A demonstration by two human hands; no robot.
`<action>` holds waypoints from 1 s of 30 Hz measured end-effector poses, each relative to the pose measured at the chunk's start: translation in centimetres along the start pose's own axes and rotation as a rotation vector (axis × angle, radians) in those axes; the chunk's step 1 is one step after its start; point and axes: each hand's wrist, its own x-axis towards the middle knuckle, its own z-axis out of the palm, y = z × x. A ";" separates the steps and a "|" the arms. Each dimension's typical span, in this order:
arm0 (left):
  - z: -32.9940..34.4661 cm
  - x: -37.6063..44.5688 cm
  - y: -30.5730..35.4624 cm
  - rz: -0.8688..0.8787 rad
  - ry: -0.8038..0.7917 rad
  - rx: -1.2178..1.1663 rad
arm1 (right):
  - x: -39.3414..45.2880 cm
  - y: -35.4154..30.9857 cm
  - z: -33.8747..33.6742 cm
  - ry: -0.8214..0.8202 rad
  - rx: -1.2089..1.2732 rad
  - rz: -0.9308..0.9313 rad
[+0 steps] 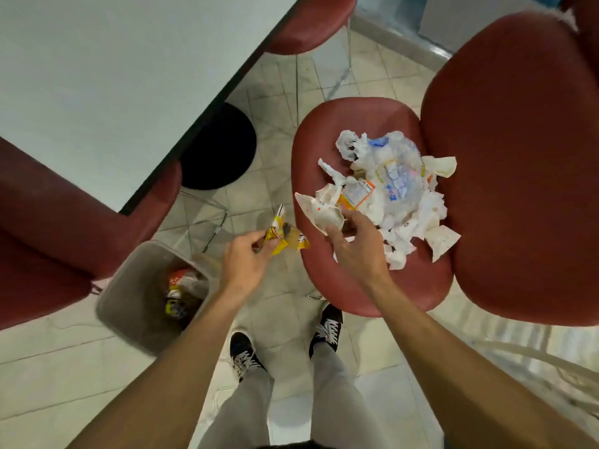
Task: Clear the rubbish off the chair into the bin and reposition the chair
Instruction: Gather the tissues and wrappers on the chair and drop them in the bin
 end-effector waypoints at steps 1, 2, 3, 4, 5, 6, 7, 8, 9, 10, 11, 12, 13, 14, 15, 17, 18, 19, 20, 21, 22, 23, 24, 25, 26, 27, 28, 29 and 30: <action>-1.8 -0.6 -1.3 -0.020 0.015 -0.016 | -0.8 -0.9 1.7 -0.016 0.004 -0.017; -3.0 -1.2 -2.3 -0.040 0.037 -0.037 | -1.2 -1.2 2.9 -0.024 0.004 -0.034; -4.6 -1.8 -3.3 -0.053 0.066 -0.054 | -1.8 -2.0 4.4 -0.038 -0.015 -0.050; -6.3 -2.4 -4.5 -0.063 0.098 -0.077 | -2.3 -2.7 5.9 -0.061 -0.035 -0.073; -7.7 -3.0 -5.5 -0.072 0.120 -0.090 | -2.7 -3.2 7.3 -0.082 -0.054 -0.083; -8.6 -3.5 -6.2 -0.091 0.138 -0.100 | -3.0 -3.6 8.2 -0.100 -0.065 -0.091; -10.5 -4.3 -7.6 -0.122 0.170 -0.097 | -3.9 -4.5 10.0 -0.131 -0.080 -0.104; -11.6 -4.9 -8.5 -0.149 0.203 -0.096 | -4.5 -5.0 11.2 -0.160 -0.097 -0.112; -12.7 -5.5 -9.5 -0.179 0.239 -0.098 | -5.1 -5.5 12.4 -0.199 -0.106 -0.115; -13.8 -6.1 -10.8 -0.204 0.278 -0.103 | -5.8 -6.1 13.8 -0.244 -0.102 -0.115; -14.9 -6.7 -12.1 -0.233 0.306 -0.116 | -6.5 -6.5 15.4 -0.283 -0.108 -0.108; -15.8 -7.3 -13.5 -0.258 0.330 -0.129 | -7.2 -6.9 16.9 -0.309 -0.121 -0.103; -16.4 -7.7 -14.3 -0.285 0.348 -0.140 | -7.7 -7.0 18.0 -0.322 -0.138 -0.101; -16.9 -8.2 -15.3 -0.311 0.370 -0.143 | -8.2 -7.2 19.1 -0.337 -0.153 -0.104; -17.4 -8.7 -16.3 -0.338 0.390 -0.140 | -8.7 -7.4 20.2 -0.356 -0.169 -0.104; -18.0 -9.4 -17.7 -0.386 0.414 -0.124 | -9.8 -7.5 22.1 -0.399 -0.177 -0.072; -18.1 -9.7 -18.4 -0.402 0.416 -0.119 | -10.3 -7.5 22.9 -0.420 -0.174 -0.051; -18.1 -9.9 -18.8 -0.415 0.410 -0.118 | -10.8 -7.6 23.5 -0.430 -0.177 -0.033; -17.9 -10.0 -19.2 -0.425 0.401 -0.120 | -11.3 -7.5 24.1 -0.431 -0.187 -0.017; -17.8 -10.0 -19.5 -0.436 0.388 -0.128 | -11.6 -7.3 24.6 -0.429 -0.193 -0.005; -17.6 -10.0 -19.7 -0.445 0.379 -0.138 | -11.9 -7.2 25.1 -0.426 -0.193 0.008; -17.3 -9.9 -19.9 -0.460 0.374 -0.150 | -12.1 -6.9 25.4 -0.430 -0.191 0.028; -17.0 -9.8 -20.0 -0.473 0.374 -0.159 | -12.3 -6.7 25.6 -0.439 -0.189 0.053; -16.7 -9.7 -20.1 -0.489 0.371 -0.160 | -12.3 -6.4 25.6 -0.448 -0.184 0.074; -16.7 -9.8 -20.2 -0.491 0.363 -0.165 | -12.3 -6.1 25.8 -0.452 -0.180 0.090; -16.0 -9.6 -19.7 -0.472 0.336 -0.166 | -12.0 -5.4 25.0 -0.434 -0.166 0.112; -15.9 -9.7 -19.8 -0.461 0.317 -0.159 | -12.0 -5.2 24.8 -0.433 -0.157 0.128; -15.4 -9.6 -19.4 -0.441 0.297 -0.142 | -11.6 -4.7 23.9 -0.425 -0.151 0.146; -15.5 -9.7 -19.5 -0.430 0.290 -0.123 | -11.7 -4.6 23.6 -0.432 -0.147 0.158</action>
